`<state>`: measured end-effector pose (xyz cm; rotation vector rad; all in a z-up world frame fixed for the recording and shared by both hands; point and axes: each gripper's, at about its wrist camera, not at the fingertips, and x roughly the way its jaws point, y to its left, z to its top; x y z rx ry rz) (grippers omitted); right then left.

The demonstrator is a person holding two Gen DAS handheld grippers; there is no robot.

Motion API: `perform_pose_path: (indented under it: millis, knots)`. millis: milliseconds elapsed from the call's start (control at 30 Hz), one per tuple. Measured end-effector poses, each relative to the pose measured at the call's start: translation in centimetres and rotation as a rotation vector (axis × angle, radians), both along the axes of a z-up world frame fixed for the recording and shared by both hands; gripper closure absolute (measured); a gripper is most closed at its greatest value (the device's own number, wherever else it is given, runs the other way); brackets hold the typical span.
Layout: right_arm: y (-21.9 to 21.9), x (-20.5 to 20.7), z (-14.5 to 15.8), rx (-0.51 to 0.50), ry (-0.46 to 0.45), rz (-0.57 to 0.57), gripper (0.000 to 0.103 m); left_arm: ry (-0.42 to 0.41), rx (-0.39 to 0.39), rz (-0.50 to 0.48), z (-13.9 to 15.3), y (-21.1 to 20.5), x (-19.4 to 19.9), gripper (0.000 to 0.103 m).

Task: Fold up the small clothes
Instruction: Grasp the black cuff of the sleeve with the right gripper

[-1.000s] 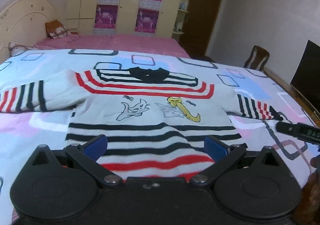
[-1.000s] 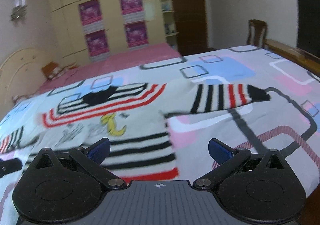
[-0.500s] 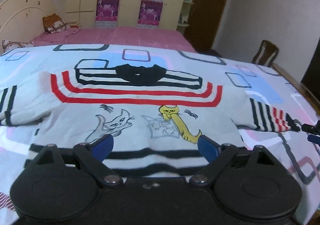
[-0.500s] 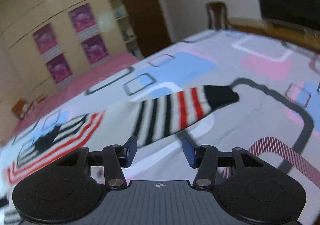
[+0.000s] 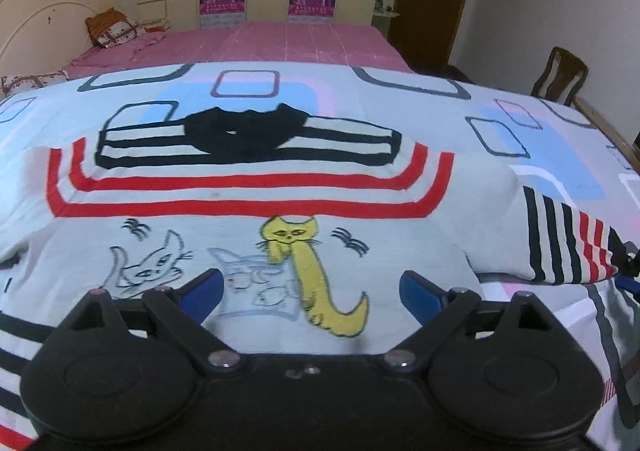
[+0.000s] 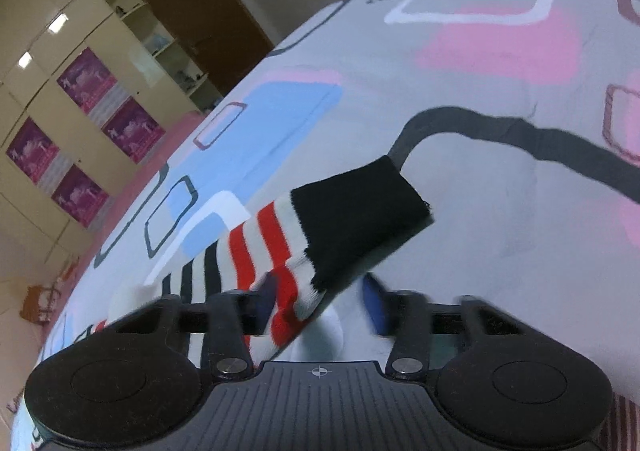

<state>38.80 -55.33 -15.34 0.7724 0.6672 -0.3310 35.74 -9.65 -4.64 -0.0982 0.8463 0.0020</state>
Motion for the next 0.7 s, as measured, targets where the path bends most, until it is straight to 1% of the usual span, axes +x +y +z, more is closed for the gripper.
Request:
perform_pose_path:
  millis: [133,200,267,300,333,400,433,467,500,533,567,633,700]
  knots:
    - [-0.4,-0.4,-0.4,0.009,-0.016,-0.001,0.079,0.006,0.011,-0.004,0.0,-0.9,0.9,0.008]
    - [-0.6,-0.7,-0.3,0.01,-0.016,-0.005,0.079,0.002,0.013,-0.004,0.2,-1.0,1.3,0.008]
    - [-0.9,-1.0,-0.2,0.033,-0.015,-0.02,0.079,-0.004,0.01,-0.003,0.5,-0.9,1.5,0.008]
    - [-1.0,-1.1,-0.1,0.034,-0.02,-0.026,0.089,-0.006,0.008,-0.003,0.6,-0.8,1.6,0.008]
    - [-0.8,-1.5,0.4,0.008,-0.043,-0.035,0.098,-0.009,0.008,-0.002,0.7,-0.6,1.7,0.008]
    - [-0.4,-1.8,1.5,-0.033,-0.065,-0.039,0.098,-0.011,0.012,0.002,0.8,0.1,1.7,0.008]
    - [0.1,-2.2,2.1,-0.073,-0.072,-0.034,0.098,-0.012,0.016,0.003,0.9,0.6,1.7,0.008]
    - [0.6,-2.0,2.0,-0.122,-0.044,-0.016,0.098,-0.009,0.02,0.003,0.9,1.1,1.6,0.008]
    - [1.0,-1.0,1.3,-0.134,0.027,0.002,0.098,-0.002,0.023,0.003,0.8,1.8,1.6,0.008]
    - [0.9,-0.8,0.7,-0.095,0.057,-0.014,0.098,0.002,0.025,0.004,0.8,2.5,1.6,0.008]
    - [0.9,-1.1,1.2,-0.094,0.044,-0.029,0.098,0.001,0.026,0.006,0.8,3.3,1.5,0.008]
    - [1.9,-1.3,2.8,-0.138,0.02,-0.02,0.098,-0.008,0.029,0.012,0.7,5.0,1.2,0.007]
    - [3.8,-1.5,5.1,-0.194,-0.023,0.02,0.098,-0.004,0.03,0.022,0.3,7.2,1.2,0.007]
